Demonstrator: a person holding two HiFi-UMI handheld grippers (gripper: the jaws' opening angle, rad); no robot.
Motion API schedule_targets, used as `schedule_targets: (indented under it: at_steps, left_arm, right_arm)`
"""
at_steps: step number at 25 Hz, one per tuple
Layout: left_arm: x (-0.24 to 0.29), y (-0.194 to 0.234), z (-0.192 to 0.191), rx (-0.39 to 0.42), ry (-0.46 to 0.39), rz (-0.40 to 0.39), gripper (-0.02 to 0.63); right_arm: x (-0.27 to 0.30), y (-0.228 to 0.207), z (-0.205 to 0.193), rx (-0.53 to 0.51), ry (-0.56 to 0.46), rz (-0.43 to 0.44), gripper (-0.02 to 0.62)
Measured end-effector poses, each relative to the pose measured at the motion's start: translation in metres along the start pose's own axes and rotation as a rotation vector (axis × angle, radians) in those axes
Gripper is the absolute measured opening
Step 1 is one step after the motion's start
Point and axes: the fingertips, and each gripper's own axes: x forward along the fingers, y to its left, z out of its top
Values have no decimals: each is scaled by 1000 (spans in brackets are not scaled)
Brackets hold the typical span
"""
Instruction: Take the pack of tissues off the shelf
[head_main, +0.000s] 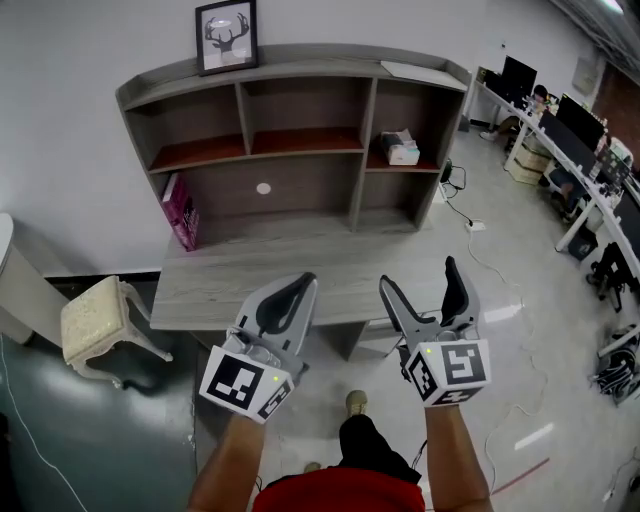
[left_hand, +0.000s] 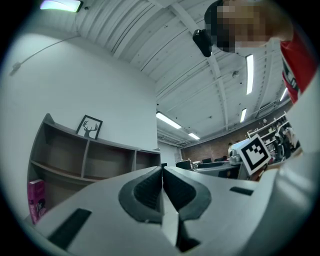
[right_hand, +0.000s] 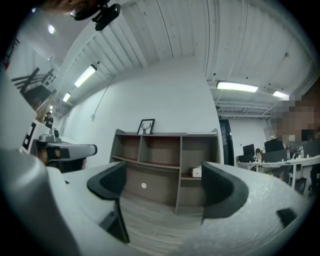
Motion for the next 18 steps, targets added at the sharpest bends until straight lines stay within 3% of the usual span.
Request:
schedule_targets:
  at_steps: [18]
  left_arm:
    - [200, 92, -73, 55, 45, 127, 11]
  right_arm:
    - [229, -165, -87, 26, 133, -26, 465]
